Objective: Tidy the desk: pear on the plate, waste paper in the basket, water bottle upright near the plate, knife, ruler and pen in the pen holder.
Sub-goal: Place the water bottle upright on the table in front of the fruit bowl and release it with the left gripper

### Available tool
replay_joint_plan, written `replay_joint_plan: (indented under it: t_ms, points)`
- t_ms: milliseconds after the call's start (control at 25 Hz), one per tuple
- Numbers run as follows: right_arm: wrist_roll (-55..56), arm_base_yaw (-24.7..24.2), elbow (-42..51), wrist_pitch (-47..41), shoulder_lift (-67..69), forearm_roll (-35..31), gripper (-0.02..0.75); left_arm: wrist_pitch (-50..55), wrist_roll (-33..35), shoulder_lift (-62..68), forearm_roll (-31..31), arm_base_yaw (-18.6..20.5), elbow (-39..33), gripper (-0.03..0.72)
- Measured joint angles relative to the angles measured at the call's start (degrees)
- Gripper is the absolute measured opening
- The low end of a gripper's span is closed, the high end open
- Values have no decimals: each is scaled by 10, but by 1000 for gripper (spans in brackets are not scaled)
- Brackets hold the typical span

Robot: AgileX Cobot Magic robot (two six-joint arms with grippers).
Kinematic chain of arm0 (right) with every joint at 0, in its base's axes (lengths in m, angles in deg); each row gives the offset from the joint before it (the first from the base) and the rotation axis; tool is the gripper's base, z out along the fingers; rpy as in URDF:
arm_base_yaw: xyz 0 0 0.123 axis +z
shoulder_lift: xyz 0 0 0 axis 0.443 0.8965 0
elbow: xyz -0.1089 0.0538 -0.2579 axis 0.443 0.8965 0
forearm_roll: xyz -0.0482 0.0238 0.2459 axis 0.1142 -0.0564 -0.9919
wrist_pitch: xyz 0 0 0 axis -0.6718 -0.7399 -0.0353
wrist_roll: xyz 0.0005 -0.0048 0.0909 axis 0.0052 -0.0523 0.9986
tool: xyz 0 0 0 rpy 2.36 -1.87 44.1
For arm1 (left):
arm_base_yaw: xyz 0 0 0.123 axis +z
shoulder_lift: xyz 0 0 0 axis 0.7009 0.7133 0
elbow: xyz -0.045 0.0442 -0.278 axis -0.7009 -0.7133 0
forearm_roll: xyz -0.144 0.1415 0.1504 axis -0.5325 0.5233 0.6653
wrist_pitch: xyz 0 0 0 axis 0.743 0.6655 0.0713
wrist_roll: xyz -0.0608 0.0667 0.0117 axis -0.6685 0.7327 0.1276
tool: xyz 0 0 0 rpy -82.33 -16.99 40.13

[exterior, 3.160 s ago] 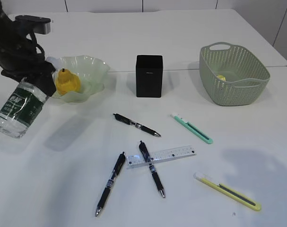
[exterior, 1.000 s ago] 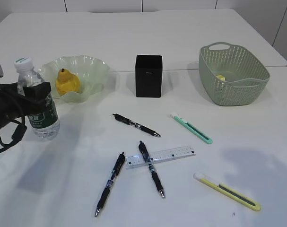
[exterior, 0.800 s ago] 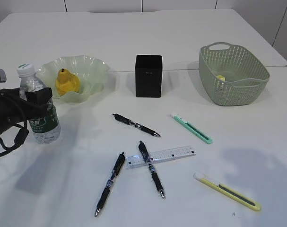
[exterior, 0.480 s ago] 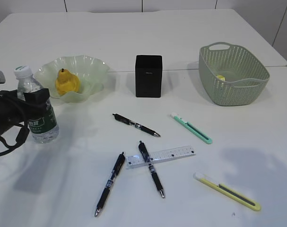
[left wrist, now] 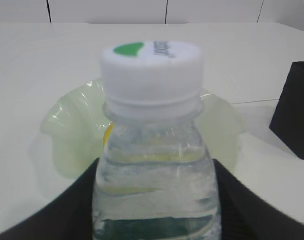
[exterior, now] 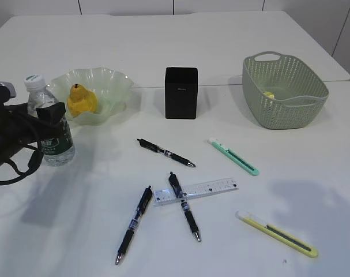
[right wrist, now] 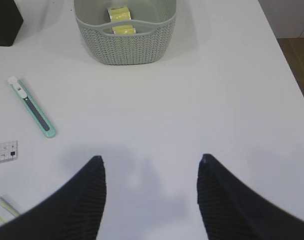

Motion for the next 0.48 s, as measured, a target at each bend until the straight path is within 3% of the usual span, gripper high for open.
replay_joint_plan:
  t_ms: [480]
  points:
    - [0, 0, 0, 0, 0, 1, 459, -14, 48, 16, 1, 0, 12, 385]
